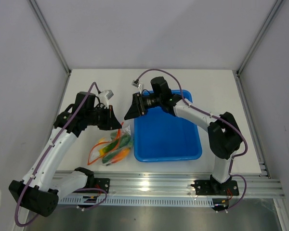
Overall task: Place the food in the zip-top bag and seal the zipper
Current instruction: Zip the zipper food storage bag at the center of the board.
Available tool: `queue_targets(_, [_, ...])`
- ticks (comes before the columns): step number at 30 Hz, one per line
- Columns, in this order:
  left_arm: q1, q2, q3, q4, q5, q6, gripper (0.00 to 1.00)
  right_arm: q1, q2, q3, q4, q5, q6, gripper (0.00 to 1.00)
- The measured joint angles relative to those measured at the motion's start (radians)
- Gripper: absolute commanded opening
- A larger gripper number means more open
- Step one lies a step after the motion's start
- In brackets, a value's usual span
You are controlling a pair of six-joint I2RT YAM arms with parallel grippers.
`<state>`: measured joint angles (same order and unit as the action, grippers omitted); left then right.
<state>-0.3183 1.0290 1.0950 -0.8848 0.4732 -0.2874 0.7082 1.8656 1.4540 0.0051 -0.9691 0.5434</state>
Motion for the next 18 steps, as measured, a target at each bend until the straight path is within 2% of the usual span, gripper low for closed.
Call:
queue_targets(4, [0.0, 0.002, 0.0, 0.0, 0.003, 0.0, 0.0, -0.014, -0.005, -0.005, -0.023, -0.043, -0.052, 0.57])
queue_targets(13, [0.0, 0.005, 0.001, 0.008, 0.051, 0.0, 0.01, -0.023, -0.003, -0.037, 0.09, -0.217, -0.039, 0.66])
queue_targets(18, [0.0, 0.005, 0.001, 0.011, 0.074, 0.0, 0.0, -0.003, 0.019, -0.037, 0.129, -0.263, -0.035, 0.66])
